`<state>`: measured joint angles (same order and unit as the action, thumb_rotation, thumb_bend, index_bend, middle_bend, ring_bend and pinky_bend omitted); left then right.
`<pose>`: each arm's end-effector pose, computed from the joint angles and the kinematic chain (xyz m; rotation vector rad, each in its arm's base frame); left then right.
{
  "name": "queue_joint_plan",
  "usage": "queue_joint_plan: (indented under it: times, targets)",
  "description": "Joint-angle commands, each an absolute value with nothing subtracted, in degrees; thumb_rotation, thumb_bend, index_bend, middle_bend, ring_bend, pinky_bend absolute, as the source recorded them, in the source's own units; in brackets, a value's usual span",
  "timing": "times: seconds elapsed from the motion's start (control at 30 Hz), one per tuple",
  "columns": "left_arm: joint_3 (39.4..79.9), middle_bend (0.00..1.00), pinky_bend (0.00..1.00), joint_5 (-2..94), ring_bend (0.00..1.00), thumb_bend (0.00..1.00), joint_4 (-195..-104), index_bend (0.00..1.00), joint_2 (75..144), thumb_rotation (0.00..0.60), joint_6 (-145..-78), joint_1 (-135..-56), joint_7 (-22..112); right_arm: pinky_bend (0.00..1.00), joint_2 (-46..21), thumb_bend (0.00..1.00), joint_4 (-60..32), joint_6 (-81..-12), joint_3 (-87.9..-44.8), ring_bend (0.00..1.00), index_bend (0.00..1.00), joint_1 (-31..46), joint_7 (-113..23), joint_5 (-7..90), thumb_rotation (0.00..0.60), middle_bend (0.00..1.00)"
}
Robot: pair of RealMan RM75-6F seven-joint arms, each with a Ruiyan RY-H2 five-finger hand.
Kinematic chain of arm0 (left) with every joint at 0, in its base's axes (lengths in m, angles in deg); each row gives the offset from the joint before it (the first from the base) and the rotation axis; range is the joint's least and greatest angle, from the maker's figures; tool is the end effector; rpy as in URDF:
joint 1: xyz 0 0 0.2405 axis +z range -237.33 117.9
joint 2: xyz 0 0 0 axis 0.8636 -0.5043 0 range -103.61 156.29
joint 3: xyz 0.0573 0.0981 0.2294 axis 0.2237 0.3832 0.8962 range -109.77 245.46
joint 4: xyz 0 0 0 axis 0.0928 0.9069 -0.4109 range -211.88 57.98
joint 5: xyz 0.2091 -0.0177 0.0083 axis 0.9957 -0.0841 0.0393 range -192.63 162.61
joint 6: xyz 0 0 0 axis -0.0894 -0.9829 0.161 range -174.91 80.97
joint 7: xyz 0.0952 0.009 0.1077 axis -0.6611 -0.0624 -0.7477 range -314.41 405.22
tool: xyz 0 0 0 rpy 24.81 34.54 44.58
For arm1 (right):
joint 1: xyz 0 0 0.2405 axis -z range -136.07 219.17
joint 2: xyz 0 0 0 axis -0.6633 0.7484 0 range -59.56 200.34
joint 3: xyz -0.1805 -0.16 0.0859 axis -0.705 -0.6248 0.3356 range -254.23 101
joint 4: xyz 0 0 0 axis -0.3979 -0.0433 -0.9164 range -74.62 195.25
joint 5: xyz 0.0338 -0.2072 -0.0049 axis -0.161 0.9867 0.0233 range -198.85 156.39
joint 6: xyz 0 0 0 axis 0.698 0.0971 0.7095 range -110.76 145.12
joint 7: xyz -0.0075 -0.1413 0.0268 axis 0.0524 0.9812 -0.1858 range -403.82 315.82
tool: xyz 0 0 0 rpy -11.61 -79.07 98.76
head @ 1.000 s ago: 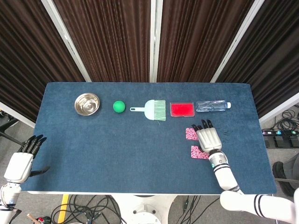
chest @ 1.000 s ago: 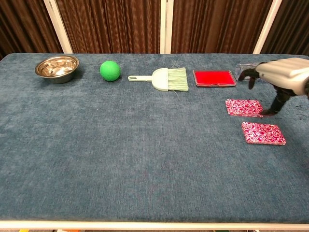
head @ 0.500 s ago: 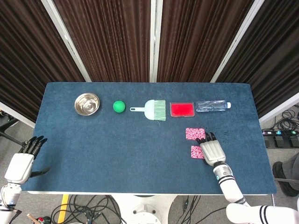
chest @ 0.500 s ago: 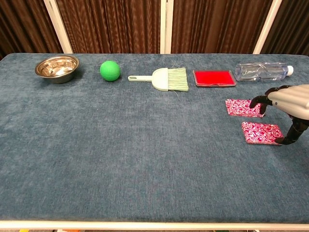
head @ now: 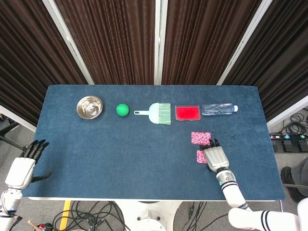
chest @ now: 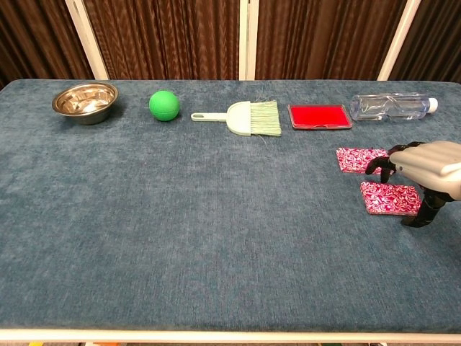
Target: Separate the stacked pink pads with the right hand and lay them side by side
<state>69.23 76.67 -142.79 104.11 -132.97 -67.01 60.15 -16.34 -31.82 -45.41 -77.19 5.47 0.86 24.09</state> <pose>-0.3574 0.1855 0.1117 -1.5098 -0.9118 -0.9651 -0.2317 -0.2779 -0.0203 1.8462 -0.9211 0.3751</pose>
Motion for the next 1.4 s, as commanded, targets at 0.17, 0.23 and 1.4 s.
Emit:
queue_joint_plan:
  times: [0.17,0.23,1.4]
  targets:
    - [69.3,0.07,0.23,76.62,0.04,0.0,-142.53,0.1,104.17,0.6,-133.12,-66.86,60.52,0.0,-16.82,0.13,-31.51,-45.29,-76.9,0.01,0.18,5.22,1.47,23.79,0.6,0.25]
    - [69.27,0.07,0.23,76.83,0.04,0.0,-142.53,0.1,104.18,0.6,-133.38,-66.9,60.69,0.0,-16.96,0.14,-31.46,-45.34,-76.78,0.01,0.19,5.16,1.59,23.77,0.6,0.25]
    - [69.73,0.07,0.23,77.29,0.04,0.0,-143.07,0.1,103.78,0.6,-133.08,-67.19,60.98,0.0,-17.35,0.2,-31.81,-46.84,-76.2,0.03,0.33,5.46,2.62,24.49,0.6,0.36]
